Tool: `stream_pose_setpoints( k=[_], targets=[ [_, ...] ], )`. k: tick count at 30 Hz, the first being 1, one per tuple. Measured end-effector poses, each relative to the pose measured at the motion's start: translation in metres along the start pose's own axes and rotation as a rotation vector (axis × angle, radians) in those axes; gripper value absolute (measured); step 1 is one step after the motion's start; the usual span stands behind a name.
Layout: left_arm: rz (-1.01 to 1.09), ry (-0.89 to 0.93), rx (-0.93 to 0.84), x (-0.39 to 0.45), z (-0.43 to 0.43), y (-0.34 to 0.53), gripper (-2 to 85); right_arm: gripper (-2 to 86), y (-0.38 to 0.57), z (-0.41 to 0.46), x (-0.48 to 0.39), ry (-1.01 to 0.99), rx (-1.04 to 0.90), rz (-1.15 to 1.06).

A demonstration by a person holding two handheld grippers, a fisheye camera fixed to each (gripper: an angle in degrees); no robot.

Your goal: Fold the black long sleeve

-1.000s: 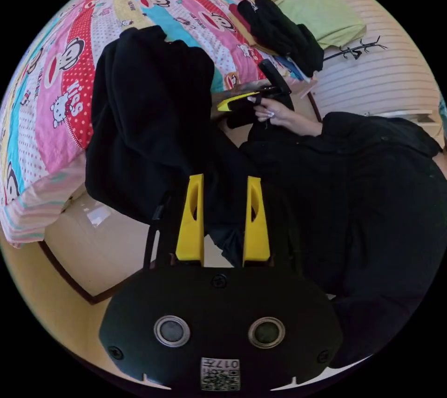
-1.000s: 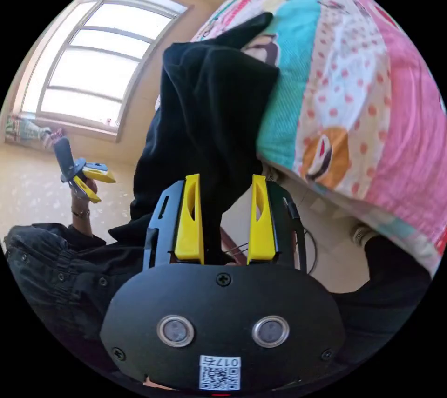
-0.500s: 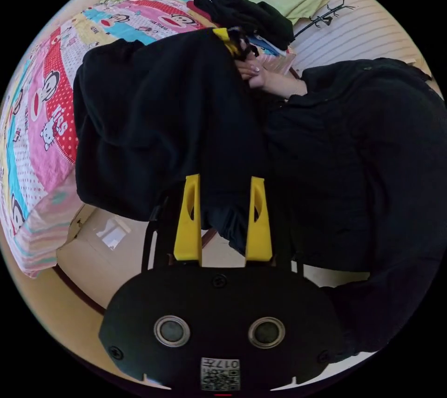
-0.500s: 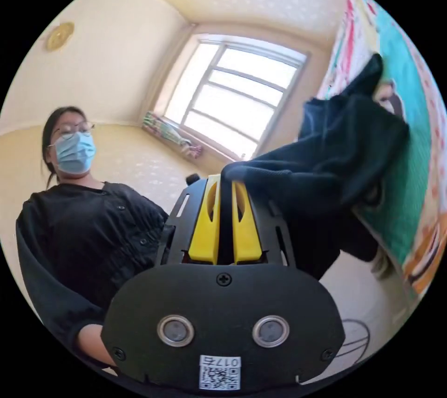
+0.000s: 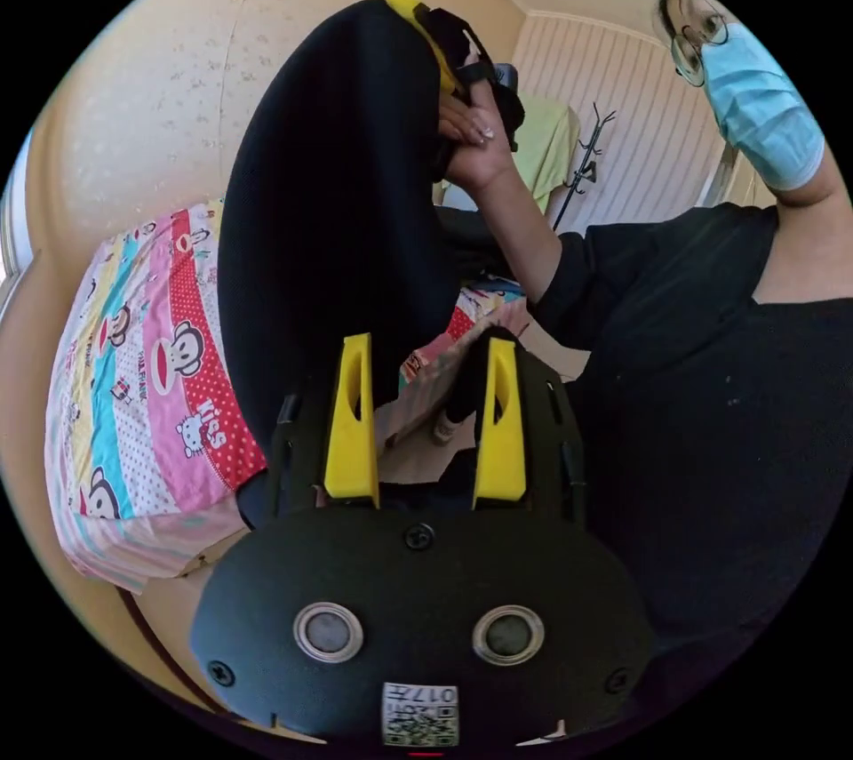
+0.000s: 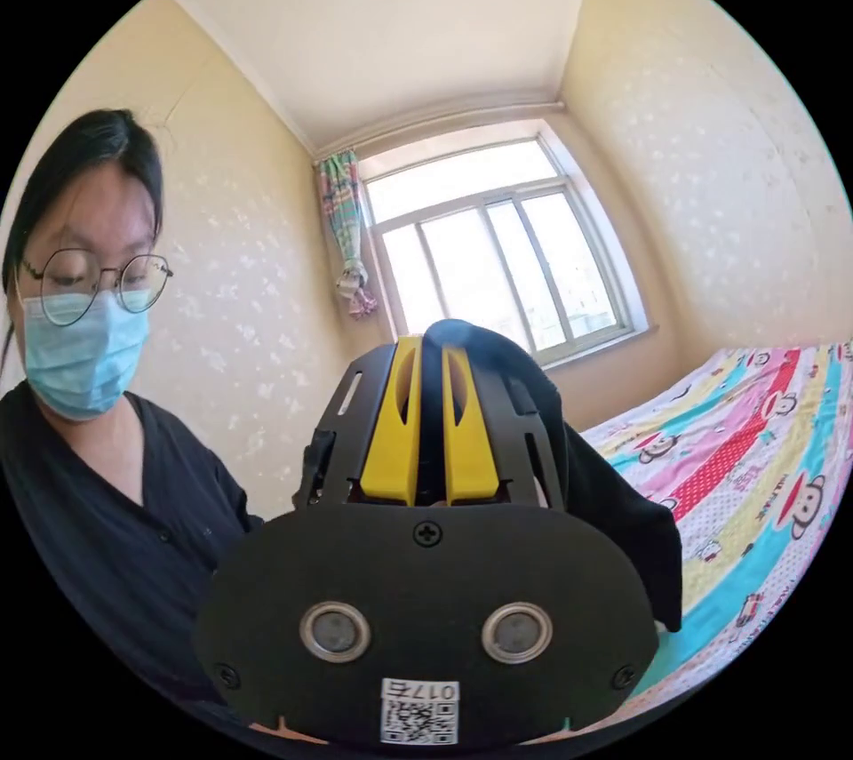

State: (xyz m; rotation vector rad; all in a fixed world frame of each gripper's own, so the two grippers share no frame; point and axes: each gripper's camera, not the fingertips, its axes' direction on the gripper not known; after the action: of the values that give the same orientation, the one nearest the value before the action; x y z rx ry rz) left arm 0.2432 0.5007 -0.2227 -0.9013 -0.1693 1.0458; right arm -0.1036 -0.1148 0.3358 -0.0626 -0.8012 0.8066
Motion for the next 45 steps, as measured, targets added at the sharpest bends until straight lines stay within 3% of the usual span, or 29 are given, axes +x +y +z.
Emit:
stream_pose_setpoints(
  k=[5, 9, 11, 15, 20, 23, 28, 32, 35, 39, 42, 45],
  targets=[
    [0.024, -0.172, 0.181, 0.029, -0.009, -0.026, 16.9, 0.5, -0.038, 0.015, -0.077, 0.284, 0.088, -0.066],
    [-0.021, -0.147, 0.349, 0.041, -0.025, -0.042, 2.1, 0.8, -0.045, 0.025, -0.124, 0.418, 0.113, -0.174],
    [-0.068, -0.171, 0.470, 0.042, -0.052, -0.041, 0.8, 1.4, -0.053, 0.016, -0.131, 0.496, 0.071, -0.163],
    [-0.064, 0.056, 0.724, 0.019, -0.118, -0.049, -0.1, 2.8, -0.055, -0.021, -0.096, 0.531, -0.054, 0.021],
    [-0.090, 0.203, 0.637, -0.002, -0.132, -0.111, -0.1, 6.4, 0.007, -0.047, -0.065, 0.421, -0.176, 0.123],
    [-0.094, 0.369, 0.608, -0.003, -0.123, -0.139, -0.1, 7.9, 0.056, -0.069, -0.070, 0.363, -0.105, 0.173],
    [-0.038, 0.363, 0.573, 0.026, -0.126, -0.166, 0.0, 12.1, 0.150, -0.117, -0.105, 0.471, 0.144, 0.222],
    [0.001, 0.378, 0.538, 0.045, -0.137, -0.185, 0.0, 15.8, 0.202, -0.107, -0.130, 0.614, 0.037, 0.275],
    [-0.006, 0.344, 0.515, 0.055, -0.141, -0.198, 0.0, 17.3, 0.219, -0.074, -0.140, 0.474, 0.036, 0.298],
    [-0.029, 0.331, 0.516, 0.050, -0.155, -0.202, 0.0, 14.1, 0.221, -0.041, -0.139, 0.507, 0.106, 0.330],
    [-0.130, 0.265, 0.561, 0.019, -0.182, -0.185, 0.0, 6.3, 0.200, -0.032, -0.130, 0.491, 0.100, 0.306],
    [-0.207, 0.203, 0.557, -0.021, -0.213, -0.170, 0.0, 4.2, 0.160, -0.033, -0.136, 0.608, 0.075, 0.190]
  ],
)
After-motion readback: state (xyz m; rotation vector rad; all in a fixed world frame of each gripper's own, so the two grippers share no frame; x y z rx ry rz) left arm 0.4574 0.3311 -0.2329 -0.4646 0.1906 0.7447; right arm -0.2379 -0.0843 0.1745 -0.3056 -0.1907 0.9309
